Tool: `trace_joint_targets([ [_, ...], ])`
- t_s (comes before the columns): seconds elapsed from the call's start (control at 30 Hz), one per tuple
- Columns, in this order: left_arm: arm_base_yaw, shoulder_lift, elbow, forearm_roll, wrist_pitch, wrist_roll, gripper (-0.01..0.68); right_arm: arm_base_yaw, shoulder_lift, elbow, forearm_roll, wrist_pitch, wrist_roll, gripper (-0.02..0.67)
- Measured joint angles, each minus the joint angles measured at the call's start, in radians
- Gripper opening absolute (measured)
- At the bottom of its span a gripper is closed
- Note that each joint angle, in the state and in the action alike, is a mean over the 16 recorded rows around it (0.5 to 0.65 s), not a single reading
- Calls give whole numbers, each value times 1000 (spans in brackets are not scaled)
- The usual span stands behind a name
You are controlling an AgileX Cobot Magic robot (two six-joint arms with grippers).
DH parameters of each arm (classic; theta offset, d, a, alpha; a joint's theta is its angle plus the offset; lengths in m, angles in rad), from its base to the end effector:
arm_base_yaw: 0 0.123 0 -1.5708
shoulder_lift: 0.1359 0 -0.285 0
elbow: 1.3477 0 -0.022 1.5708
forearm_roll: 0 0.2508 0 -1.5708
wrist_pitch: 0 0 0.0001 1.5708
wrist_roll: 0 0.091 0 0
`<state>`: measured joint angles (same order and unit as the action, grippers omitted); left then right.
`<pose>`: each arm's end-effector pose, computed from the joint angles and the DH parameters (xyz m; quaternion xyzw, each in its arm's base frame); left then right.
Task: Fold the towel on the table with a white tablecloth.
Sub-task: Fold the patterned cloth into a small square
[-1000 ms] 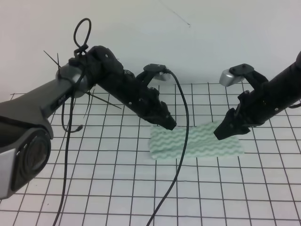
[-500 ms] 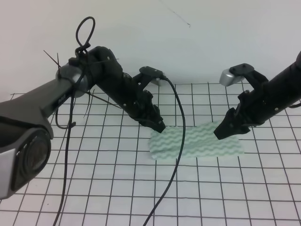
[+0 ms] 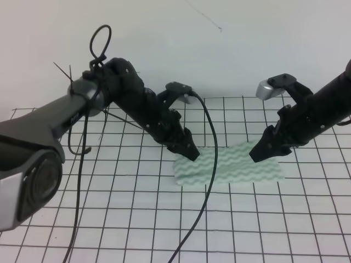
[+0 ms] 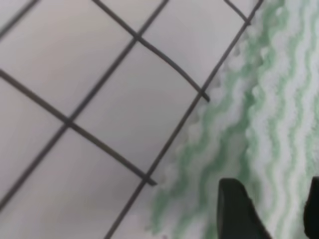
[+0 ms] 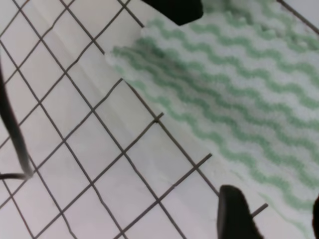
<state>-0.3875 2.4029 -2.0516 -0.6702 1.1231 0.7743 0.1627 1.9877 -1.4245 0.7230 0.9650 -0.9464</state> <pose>0.4472 -0.2376 0.1680 0.4203 0.8490 -0.2859 0.1442 0.3896 0.1141 0.1966 -0.3367 0.8894 0.2570 0.1718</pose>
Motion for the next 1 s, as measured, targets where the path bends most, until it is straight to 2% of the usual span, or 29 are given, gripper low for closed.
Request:
trace_joint_targets([
  [0.27, 0, 23, -9, -28, 6, -1, 250, 0, -2, 0, 1, 4, 0, 336],
  [0.77, 0, 26, -31, -42, 8, -5, 21, 0, -4, 0, 1, 6, 0, 336],
  [1.0, 0, 28, -48, -42, -11, -6, 2, 0, -3, 0, 0, 4, 0, 336],
])
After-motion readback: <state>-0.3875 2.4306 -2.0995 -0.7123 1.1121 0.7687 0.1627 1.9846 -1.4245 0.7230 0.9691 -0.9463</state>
